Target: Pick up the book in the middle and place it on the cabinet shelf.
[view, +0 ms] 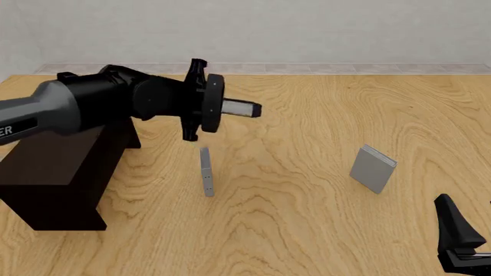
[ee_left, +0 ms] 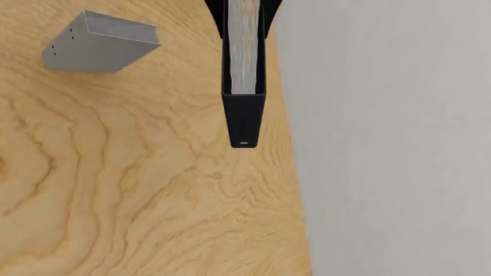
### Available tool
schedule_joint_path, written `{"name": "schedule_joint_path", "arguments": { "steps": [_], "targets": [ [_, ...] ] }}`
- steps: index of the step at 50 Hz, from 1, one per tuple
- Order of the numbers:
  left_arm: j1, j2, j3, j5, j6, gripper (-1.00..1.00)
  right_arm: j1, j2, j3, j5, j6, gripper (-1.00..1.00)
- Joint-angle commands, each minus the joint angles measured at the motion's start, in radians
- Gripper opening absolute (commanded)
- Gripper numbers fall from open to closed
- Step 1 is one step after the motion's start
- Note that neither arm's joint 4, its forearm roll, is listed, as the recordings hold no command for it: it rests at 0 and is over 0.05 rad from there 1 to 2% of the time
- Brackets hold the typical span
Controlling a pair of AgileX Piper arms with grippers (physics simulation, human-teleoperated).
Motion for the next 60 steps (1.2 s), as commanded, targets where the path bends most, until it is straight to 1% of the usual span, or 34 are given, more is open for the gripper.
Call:
{"name": "schedule_joint_path", "arguments": {
  "steps": [1, 3, 8, 10, 11, 12, 13, 14, 16, 18, 21, 27, 28, 33, 36, 39, 43, 49, 53, 60],
  "targets": [
    [0.054, -0.078, 0.049, -0.05, 0.055, -1.0, 0.0, 0.0, 0.0, 0.001, 0.0, 1.0],
    [0.061, -0.094, 0.076, -0.063, 0.079, -1.0, 0.0, 0.0, 0.0, 0.0, 0.0, 1.0],
    [0.071, -0.113, 0.084, -0.07, 0.081, -1.0, 0.0, 0.0, 0.0, 0.0, 0.0, 1.0],
    [0.085, -0.131, 0.129, -0.105, 0.132, -1.0, 0.0, 0.0, 0.0, 0.0, 0.0, 1.0],
    [0.101, -0.144, 0.176, -0.138, 0.191, -1.0, 0.0, 0.0, 0.0, 0.0, 0.0, 1.0],
    [0.111, -0.152, 0.198, -0.154, 0.22, -1.0, 0.0, 0.0, 0.0, 0.001, 0.0, 1.0],
    [0.128, -0.149, 0.164, -0.142, 0.191, -1.0, 0.0, 0.0, 0.0, 0.001, 0.0, 1.0],
    [0.136, -0.15, 0.151, -0.137, 0.183, -1.0, 0.0, 0.0, 0.0, 0.0, 0.0, 1.0],
    [0.137, -0.156, 0.156, -0.141, 0.191, -1.0, 0.0, 0.0, 0.0, 0.0, 0.0, 1.0],
    [0.159, -0.165, 0.171, -0.161, 0.219, -1.0, 0.0, 0.0, 0.0, 0.001, 0.0, 1.0],
    [0.178, -0.186, 0.161, -0.159, 0.21, -1.0, 0.0, 0.0, 0.0, 0.0, 0.0, 1.0],
    [0.184, -0.216, 0.163, -0.172, 0.227, -1.0, 0.0, 0.0, 0.0, 0.0, 0.0, 1.0],
    [0.189, -0.222, 0.162, -0.179, 0.24, -1.0, 0.0, 0.0, 0.0, 0.001, 0.0, 1.0],
    [0.2, -0.224, 0.09, -0.145, 0.229, -1.0, 0.0, 0.0, 0.0, 0.0, 0.0, 1.0],
    [0.21, -0.225, 0.05, -0.115, 0.235, -1.0, 0.0, 0.0, 0.0, 0.0, 0.0, 1.0],
    [0.221, -0.232, 0.037, -0.104, 0.241, -1.0, 0.0, 0.0, 0.0, 0.0, 0.0, 1.0],
    [0.254, -0.258, 0.059, -0.095, 0.24, -1.0, 0.0, 0.0, 0.0, 0.0, 0.0, 1.0],
    [0.294, -0.297, 0.125, -0.104, 0.23, -1.0, 0.0, 0.0, 0.0, 0.001, 0.0, 1.0],
    [0.319, -0.319, 0.133, -0.094, 0.217, -1.0, 0.0, 0.0, 0.0, 0.0, 0.0, 1.0],
    [0.372, -0.35, 0.129, -0.077, 0.216, -1.0, 0.0, 0.0, 0.0, 0.0, 0.0, 1.0]
  ]
}}
